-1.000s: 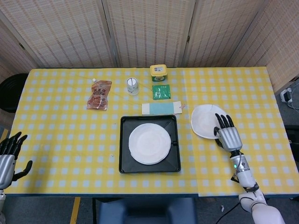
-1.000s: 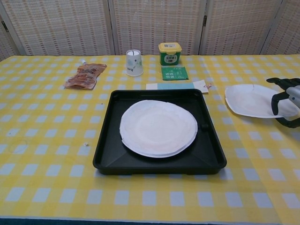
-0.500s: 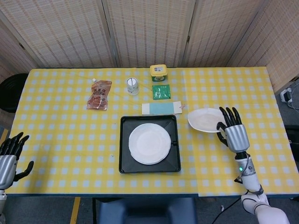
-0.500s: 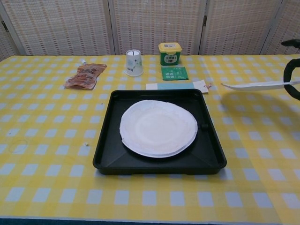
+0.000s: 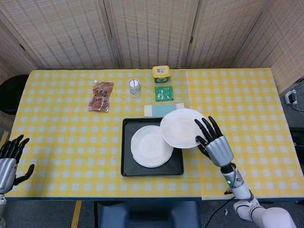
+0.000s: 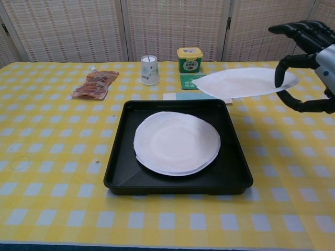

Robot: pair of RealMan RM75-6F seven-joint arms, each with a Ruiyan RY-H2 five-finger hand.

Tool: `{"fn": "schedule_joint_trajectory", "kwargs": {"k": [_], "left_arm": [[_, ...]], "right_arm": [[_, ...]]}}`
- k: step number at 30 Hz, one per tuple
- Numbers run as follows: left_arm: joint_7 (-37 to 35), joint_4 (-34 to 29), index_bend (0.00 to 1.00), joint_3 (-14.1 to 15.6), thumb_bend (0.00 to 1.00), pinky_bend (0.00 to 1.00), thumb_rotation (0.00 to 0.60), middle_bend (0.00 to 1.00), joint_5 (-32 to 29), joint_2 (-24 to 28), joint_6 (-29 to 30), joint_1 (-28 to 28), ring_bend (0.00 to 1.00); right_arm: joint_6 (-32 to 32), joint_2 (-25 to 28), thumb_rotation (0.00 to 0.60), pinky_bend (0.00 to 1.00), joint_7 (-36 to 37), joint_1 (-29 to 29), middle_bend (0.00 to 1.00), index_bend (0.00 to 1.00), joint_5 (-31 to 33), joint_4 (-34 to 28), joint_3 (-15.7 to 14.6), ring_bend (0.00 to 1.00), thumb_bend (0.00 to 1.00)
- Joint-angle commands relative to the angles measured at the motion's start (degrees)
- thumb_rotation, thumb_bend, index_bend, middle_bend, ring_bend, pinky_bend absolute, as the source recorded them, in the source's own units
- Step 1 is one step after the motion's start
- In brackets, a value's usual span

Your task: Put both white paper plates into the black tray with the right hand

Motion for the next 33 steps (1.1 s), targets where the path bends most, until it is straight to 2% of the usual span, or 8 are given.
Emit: {"fn": "schedule_joint_trajectory", "kwargs": {"k": [1,13,20,28,33], "left_arm": [[-0.6,0.1,0.0,-0.2,0.44,0.0,0.6,0.0,-0.2,0.3,0.5,0.3,0.0],[-2.2,0.4,0.0,-0.7,0.44,0.0,0.6,0.0,-0.8,1.2,1.6,1.0,0.0],[-3.3,0.2,0.0,-0.9,0.44,0.0,0.6,0.0,-1.4,1.7,1.4,1.2,0.0],[-2.8,0.0,0.0,-0.6,0.44,0.0,0.6,0.0,-0.8,1.6,1.3,1.1,0.0],[-2.9,-0.3,0.0,-0.1,0.44,0.0,0.6,0.0,-0.5,1.9,0.4,1.0,0.0]], "right_arm": [[-2.4,-2.0,0.6,0.0,-1.2,1.8,0.11,0.69,-0.8,-0.7,-0.3,0.06,0.47],[-9.3,-10.9,0.6,0.0,1.0,6.9,0.12,0.69,-0.3,5.8,1.1,0.07,0.47],[-11.3,-15.1,0.6,0.0,3.9,7.6,0.12,0.68,-0.4,10.9,0.2,0.08,0.47],[-14.0,-17.3,0.6,0.0,6.4,9.0,0.11,0.61,0.0,13.3,0.0,0.07,0.47],[-18.9,-15.9,0.6,0.0,5.7,8.9,0.02,0.43,0.2,10.4,-1.2,0.01,0.47]]}}
